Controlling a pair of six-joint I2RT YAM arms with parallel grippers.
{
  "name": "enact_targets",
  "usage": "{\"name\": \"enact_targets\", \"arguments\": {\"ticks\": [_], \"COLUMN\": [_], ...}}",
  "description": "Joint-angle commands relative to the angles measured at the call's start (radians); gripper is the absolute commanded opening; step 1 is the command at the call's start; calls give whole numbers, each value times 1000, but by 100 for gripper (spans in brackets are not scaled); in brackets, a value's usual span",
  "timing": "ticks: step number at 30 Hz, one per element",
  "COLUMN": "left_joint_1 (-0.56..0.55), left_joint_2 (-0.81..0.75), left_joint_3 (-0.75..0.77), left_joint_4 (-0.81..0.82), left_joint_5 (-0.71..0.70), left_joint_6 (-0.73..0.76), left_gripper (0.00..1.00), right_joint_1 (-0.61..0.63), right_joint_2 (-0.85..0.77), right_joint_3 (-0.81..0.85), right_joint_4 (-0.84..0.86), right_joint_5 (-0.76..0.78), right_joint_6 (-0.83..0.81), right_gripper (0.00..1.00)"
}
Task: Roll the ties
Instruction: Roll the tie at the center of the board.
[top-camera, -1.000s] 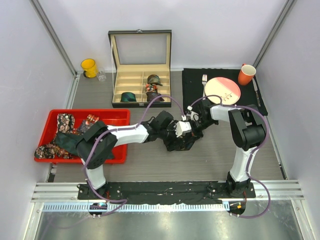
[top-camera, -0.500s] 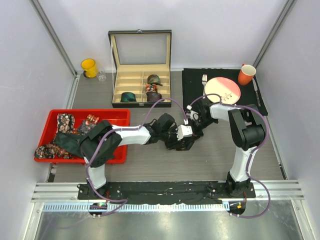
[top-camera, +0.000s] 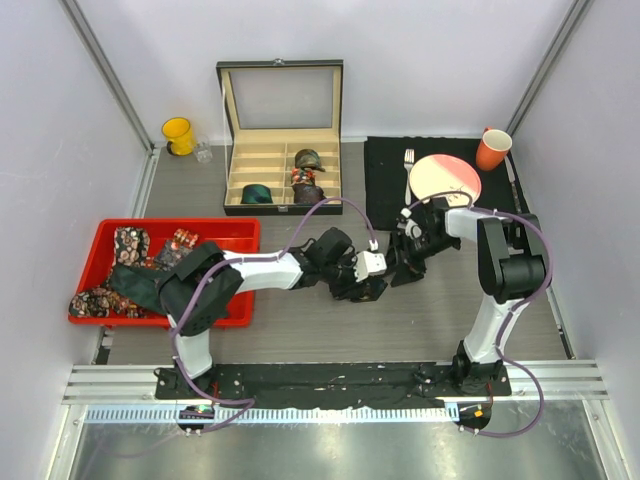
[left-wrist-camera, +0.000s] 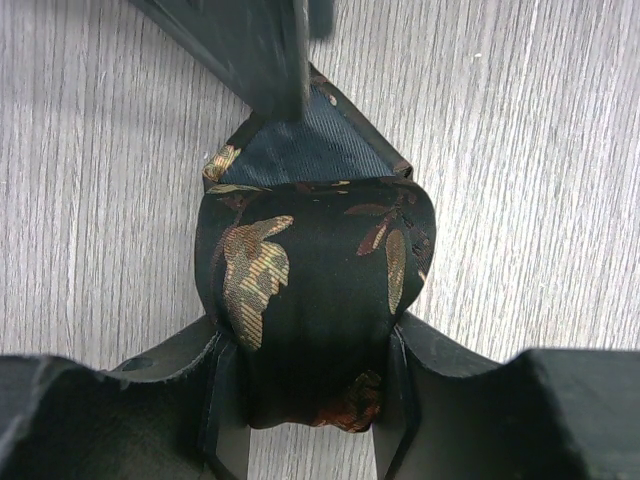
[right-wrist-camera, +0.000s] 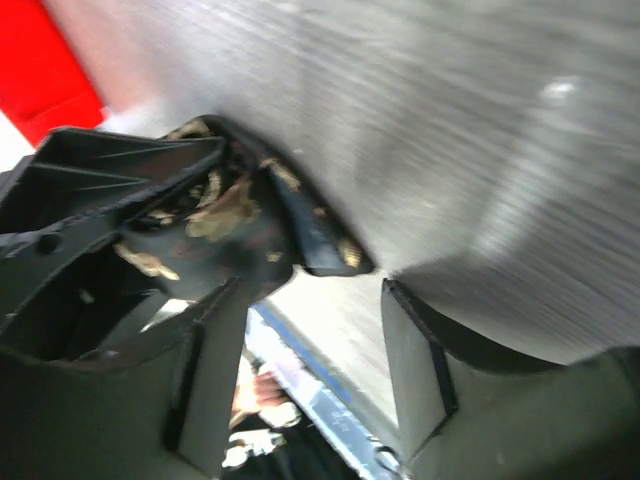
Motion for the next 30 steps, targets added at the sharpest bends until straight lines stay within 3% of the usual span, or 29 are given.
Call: {"name": "enact_targets", "arguments": {"ticks": [1,3,7,16,23,30], "left_joint_1": [-3,-1,-3,-1,-3,-1], "left_joint_2": [69,67,59,81,78,78], "left_joint_3": [-11,-12,-18,-1,2,5], "left_joint_4": [-185,-190,-193,-188,-188,-185], "left_joint_5": [-74,-77,-70,-44,-39,-36], "left_joint_6": [25,34,37,29,31,28], "left_gripper": [3,3,2,3,3,3], "right_joint_1": [32,32,32,47,98,97], "right_joint_2": [73,94,64,-68,-33,-34], "right_joint_3": [-46,-66,-100,-129,-114,-80], "right_joint_4": [110,153,288,327,328,222], "right_joint_5": [-50,-120,-277,-395,-359,-182], "right_joint_6": [41,79,124,116,124,65], "right_gripper": [64,71,71,73,75,74]}}
